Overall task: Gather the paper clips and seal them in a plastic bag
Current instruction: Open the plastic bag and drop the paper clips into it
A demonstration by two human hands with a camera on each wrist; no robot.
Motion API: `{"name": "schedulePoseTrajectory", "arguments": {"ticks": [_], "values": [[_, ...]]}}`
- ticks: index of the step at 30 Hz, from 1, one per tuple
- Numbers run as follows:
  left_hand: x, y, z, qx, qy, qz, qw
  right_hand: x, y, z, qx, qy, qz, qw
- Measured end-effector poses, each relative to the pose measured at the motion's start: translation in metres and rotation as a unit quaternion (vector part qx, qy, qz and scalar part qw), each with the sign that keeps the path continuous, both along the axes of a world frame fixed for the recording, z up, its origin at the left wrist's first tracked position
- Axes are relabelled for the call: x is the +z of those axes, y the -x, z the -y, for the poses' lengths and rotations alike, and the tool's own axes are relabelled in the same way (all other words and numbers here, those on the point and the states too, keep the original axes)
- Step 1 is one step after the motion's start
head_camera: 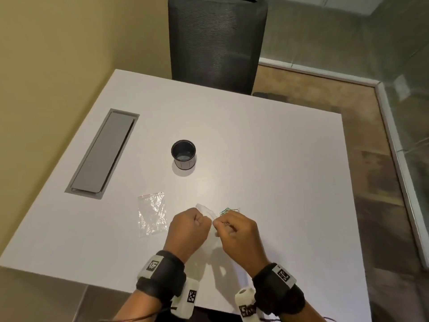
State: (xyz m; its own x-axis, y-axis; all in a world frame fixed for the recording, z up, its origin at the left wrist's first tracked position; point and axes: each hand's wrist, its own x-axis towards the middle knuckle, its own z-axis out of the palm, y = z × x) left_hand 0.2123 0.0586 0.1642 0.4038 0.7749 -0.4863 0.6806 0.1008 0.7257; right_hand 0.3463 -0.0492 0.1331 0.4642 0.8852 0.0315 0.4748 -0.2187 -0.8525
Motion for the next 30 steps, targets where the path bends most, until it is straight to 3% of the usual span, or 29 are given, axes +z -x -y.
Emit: {"name": "schedulePoseTrajectory", "arguments": {"ticks": [5,10,15,19,30], "values": [[0.006,-0.009,0.009,-0.096,-0.002,0.028,0.995,0.005,-0.021,0.010,0.005,0.056,-0.063,0.996],[0.012,-0.011,0.018,-0.118,-0.012,0.040,0.992,0.013,-0.030,0.010,0.017,0.126,-0.066,0.990],[0.010,-0.015,0.027,-0.053,-0.013,-0.002,0.999,0.020,-0.026,0.009,0.038,0.167,0.056,0.984],[0.009,-0.022,0.035,-0.058,-0.010,-0.049,0.997,0.022,-0.022,0.009,0.061,0.194,0.141,0.969],[0.012,-0.030,0.051,-0.059,-0.035,-0.093,0.993,0.032,-0.010,0.019,0.033,0.219,0.190,0.956]]}}
